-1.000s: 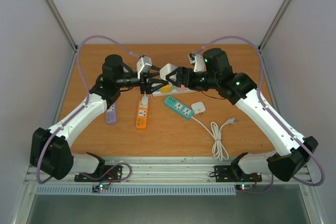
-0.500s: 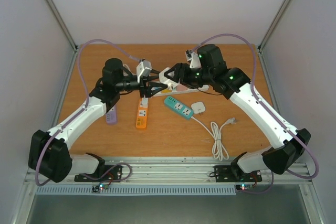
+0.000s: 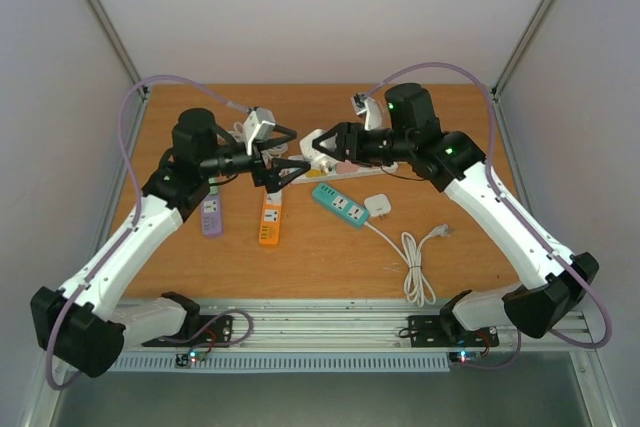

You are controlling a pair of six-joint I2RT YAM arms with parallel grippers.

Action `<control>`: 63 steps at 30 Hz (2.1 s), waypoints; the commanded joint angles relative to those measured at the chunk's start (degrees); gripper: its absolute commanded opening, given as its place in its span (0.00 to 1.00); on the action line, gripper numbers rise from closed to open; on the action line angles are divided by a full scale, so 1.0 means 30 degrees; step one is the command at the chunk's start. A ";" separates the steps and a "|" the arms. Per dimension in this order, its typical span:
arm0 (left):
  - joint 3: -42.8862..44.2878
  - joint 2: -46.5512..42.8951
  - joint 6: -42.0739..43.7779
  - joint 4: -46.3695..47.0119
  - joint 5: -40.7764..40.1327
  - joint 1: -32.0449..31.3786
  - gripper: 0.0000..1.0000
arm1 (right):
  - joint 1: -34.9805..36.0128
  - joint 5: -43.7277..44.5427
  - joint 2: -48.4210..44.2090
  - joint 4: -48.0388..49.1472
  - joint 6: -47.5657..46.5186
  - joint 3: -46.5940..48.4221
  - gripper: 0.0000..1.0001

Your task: Insert the plug

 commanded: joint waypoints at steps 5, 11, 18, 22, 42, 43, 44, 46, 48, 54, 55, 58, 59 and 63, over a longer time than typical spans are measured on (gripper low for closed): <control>0.3224 -0.1566 -0.4711 -0.1717 0.0842 -0.0024 0.99 | -0.0340 -0.4048 -0.1875 0.2026 -0.3570 -0.0220 0.49; 0.3335 -0.2392 -0.8154 -0.1171 -0.0525 -0.0024 0.99 | -0.0360 -0.7869 -0.1981 0.3391 -0.5165 0.0481 0.49; 0.1955 -0.2696 -1.1978 0.1382 0.1807 -0.0024 0.99 | -0.0340 -1.0492 -0.1232 0.4379 -0.5240 0.1371 0.51; 0.1135 -0.2650 -1.3659 0.3257 0.3395 -0.0031 0.99 | -0.0343 -1.1642 -0.0263 0.3924 -0.5189 0.2303 0.51; 0.0253 -0.3001 -1.6932 0.2622 0.4437 -0.0068 0.30 | -0.0299 -1.2067 0.0893 0.3005 -0.4722 0.2693 0.69; 0.0374 -0.3081 -1.6613 0.1973 0.4062 -0.0055 0.29 | -0.0283 -1.1276 0.0708 0.2884 -0.4803 0.2534 0.76; 0.0561 -0.3142 -1.6088 0.0797 0.3568 -0.0053 0.28 | -0.0281 -1.0544 0.0461 0.2744 -0.4975 0.2360 0.81; 0.1061 -0.3372 -1.4609 -0.1460 0.2166 -0.0053 0.25 | -0.0285 -0.9108 -0.0068 0.2568 -0.5508 0.1906 0.87; 0.1587 -0.3696 -1.3233 -0.3898 0.0072 -0.0053 0.24 | -0.0253 -0.7398 -0.0877 0.2785 -0.6468 0.1037 0.91; 0.1708 -0.4595 -1.2507 -0.6703 -0.4460 -0.0053 0.22 | 0.1415 -0.1050 -0.3339 0.4369 -1.0962 -0.2679 0.96; 0.1687 -0.4587 -1.2868 -0.6813 -0.4514 -0.0053 0.22 | 0.2097 0.0010 -0.3505 0.4475 -1.1571 -0.3168 0.97; 0.1698 -0.4394 -1.3767 -0.6922 -0.3898 -0.0060 0.22 | 0.3469 0.2538 -0.3299 0.4361 -1.3085 -0.3342 0.98; 0.1690 -0.4331 -1.3976 -0.7016 -0.3795 -0.0054 0.22 | 0.3868 0.3158 -0.3017 0.4126 -1.3514 -0.3113 0.98; 0.1571 -0.4279 -1.4336 -0.7436 -0.3827 -0.0053 0.22 | 0.5454 0.4843 -0.1728 0.3433 -1.4581 -0.2317 0.98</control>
